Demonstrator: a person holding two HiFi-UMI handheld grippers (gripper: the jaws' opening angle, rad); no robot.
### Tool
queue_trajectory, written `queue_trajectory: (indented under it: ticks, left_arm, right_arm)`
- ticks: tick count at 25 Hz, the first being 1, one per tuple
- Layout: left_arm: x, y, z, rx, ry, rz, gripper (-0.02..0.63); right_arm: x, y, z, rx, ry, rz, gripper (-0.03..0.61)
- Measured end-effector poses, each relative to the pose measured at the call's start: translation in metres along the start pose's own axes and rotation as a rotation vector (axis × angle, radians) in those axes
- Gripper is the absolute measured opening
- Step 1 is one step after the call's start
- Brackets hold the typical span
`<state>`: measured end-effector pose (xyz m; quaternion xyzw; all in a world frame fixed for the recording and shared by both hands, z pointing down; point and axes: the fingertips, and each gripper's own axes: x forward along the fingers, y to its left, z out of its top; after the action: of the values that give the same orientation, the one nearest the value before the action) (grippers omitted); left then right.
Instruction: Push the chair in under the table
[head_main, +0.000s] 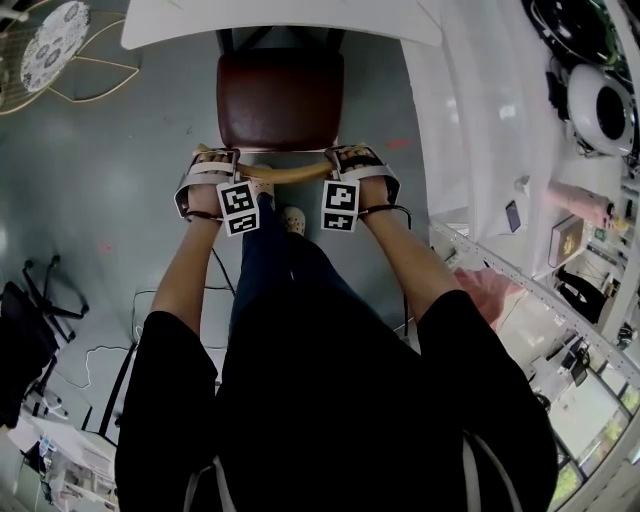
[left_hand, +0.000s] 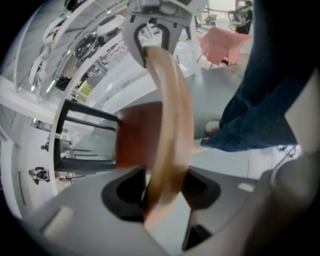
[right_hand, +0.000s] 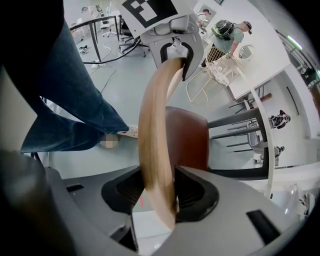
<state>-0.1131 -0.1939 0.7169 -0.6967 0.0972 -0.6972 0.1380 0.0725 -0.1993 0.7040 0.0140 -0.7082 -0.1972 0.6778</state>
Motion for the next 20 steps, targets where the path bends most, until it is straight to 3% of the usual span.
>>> queue_trajectory:
  ticks: [20]
  left_arm:
    - [0.024,0.073,-0.018,0.055,-0.046,-0.002,0.198]
  right_arm:
    - [0.024,-0.072,-0.007,0.026,0.078,0.015,0.183]
